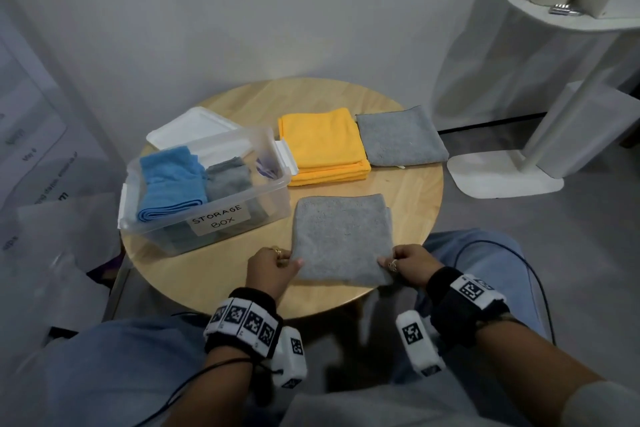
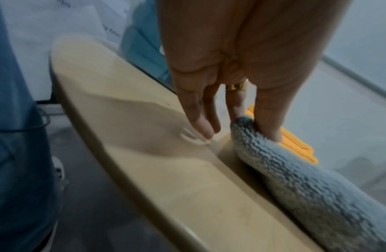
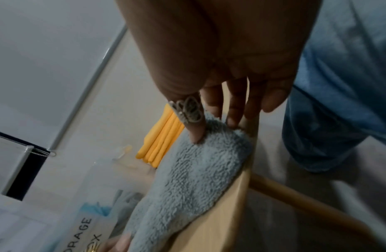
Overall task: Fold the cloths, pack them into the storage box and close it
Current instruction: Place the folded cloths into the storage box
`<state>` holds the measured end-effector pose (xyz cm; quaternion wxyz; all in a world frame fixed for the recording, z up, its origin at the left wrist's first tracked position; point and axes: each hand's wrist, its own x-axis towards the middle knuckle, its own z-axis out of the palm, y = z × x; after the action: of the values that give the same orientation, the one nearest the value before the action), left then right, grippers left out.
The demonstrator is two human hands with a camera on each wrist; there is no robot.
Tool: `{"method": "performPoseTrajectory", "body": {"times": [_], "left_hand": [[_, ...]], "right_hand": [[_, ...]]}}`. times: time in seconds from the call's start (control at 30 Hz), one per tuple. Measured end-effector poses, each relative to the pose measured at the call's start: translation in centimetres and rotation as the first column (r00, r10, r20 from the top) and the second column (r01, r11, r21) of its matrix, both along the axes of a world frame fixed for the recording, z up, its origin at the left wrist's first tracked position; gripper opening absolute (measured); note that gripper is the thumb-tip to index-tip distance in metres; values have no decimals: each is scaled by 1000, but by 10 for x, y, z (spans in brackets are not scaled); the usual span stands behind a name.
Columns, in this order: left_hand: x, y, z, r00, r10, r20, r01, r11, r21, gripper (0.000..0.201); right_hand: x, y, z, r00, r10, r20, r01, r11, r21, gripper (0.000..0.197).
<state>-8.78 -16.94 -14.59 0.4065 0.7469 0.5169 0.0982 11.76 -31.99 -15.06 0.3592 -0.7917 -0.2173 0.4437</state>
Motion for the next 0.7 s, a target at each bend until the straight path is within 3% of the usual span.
{"method": "performPoseTrajectory", "body": {"times": [0.07, 0.17, 0.33, 0.47, 0.57, 0.63, 0.7], "left_hand": [[5, 1, 4, 1000, -14, -4, 14, 994, 108, 24], [14, 4, 12, 999, -37, -29, 41, 985, 168, 25], [40, 13, 50, 946, 53, 320, -62, 998, 18, 24], [64, 29, 96, 907, 21, 420, -66, 993, 93, 30], [76, 39, 127, 875, 39, 482, -73, 996, 53, 21], [78, 42, 147, 875, 7, 485, -12, 1000, 7, 34], [75, 42, 162, 865, -116, 488, 135, 991, -3, 46]], "right_hand": [[0, 3, 6, 1000, -19, 0, 18, 994, 105, 14], [1, 12, 18, 997, -77, -21, 80, 964, 255, 21], [16, 29, 50, 985, -154, 83, 102, 888, 448, 15], [35, 43, 93, 957, -283, 67, 182, 763, 620, 37], [50, 48, 119, 967, -243, 79, 125, 718, 685, 40], [56, 51, 136, 964, -219, 150, 59, 729, 682, 27], [62, 53, 146, 971, -168, 168, 9, 733, 680, 23]]}}
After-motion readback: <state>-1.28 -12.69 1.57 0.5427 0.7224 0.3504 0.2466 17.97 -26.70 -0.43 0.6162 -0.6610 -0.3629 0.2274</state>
